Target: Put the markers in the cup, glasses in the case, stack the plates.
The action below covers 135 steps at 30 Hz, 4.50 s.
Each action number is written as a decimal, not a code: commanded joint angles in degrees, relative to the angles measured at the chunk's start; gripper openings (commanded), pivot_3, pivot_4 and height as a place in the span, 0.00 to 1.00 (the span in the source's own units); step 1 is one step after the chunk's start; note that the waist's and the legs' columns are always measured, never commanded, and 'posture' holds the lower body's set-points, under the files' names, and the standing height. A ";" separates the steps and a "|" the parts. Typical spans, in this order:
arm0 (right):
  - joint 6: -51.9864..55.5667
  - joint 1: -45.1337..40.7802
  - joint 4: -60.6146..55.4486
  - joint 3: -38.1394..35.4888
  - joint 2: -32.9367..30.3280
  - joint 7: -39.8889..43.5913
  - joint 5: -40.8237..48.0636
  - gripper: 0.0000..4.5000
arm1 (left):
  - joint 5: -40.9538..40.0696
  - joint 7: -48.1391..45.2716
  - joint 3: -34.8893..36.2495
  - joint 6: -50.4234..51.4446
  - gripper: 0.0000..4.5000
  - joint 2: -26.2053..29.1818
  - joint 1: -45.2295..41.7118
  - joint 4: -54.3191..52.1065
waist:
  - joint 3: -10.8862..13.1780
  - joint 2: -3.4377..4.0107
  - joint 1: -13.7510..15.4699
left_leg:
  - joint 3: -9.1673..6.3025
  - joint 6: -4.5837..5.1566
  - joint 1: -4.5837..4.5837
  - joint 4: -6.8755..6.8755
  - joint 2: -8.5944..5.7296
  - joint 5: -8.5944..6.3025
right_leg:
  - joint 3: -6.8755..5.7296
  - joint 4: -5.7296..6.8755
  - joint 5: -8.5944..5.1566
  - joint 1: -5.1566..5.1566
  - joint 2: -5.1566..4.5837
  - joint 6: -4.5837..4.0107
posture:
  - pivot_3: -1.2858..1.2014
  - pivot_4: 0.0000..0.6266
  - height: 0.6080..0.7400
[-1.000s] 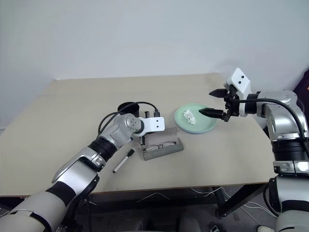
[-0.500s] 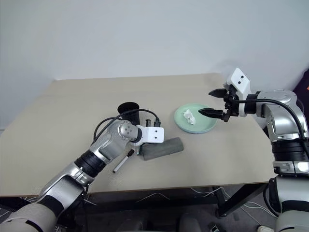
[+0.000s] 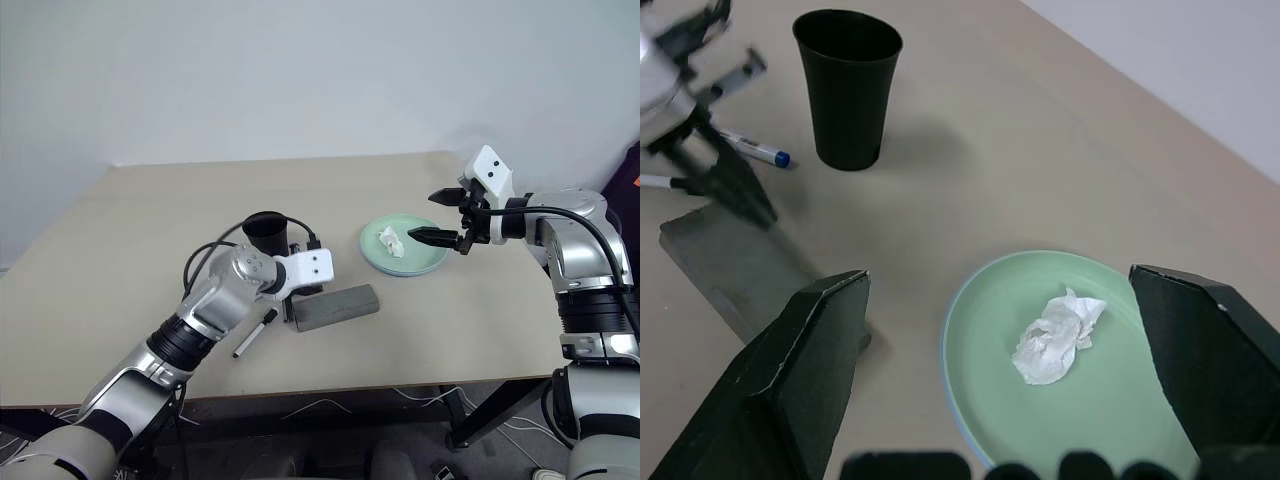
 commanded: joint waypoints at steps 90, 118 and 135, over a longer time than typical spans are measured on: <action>-3.19 -3.16 2.25 0.28 2.87 -1.22 -0.48 1.00 | -29.38 -12.55 16.43 3.65 0.02 23.27 7.61 -9.99 | 0.02 -0.04 -0.55 | 0.00 -0.02 -0.06 -0.07 0.18 -0.01 | 0.26 0.43 -0.12 -0.45 -0.07 -0.09 | 0.52 0.00 0.90; 4.51 -2.88 -2.95 -0.19 1.29 4.21 3.99 1.00 | -35.94 15.71 36.92 -43.07 0.02 -0.71 -5.05 35.73 | -0.03 -0.07 0.20 | 0.20 -0.07 -0.08 0.10 -0.12 -0.01 | 0.12 0.40 -0.01 -0.30 -0.05 0.03 | 0.52 0.00 0.90; 7.80 0.23 -9.07 0.30 -2.37 10.03 8.29 1.00 | -33.32 18.16 35.84 -48.80 0.23 -3.50 -4.08 41.07 | -0.03 -0.10 0.19 | 0.19 -0.10 -0.06 0.16 -0.10 -0.04 | 0.04 0.43 -0.01 -0.28 -0.02 0.05 | 0.52 0.00 0.90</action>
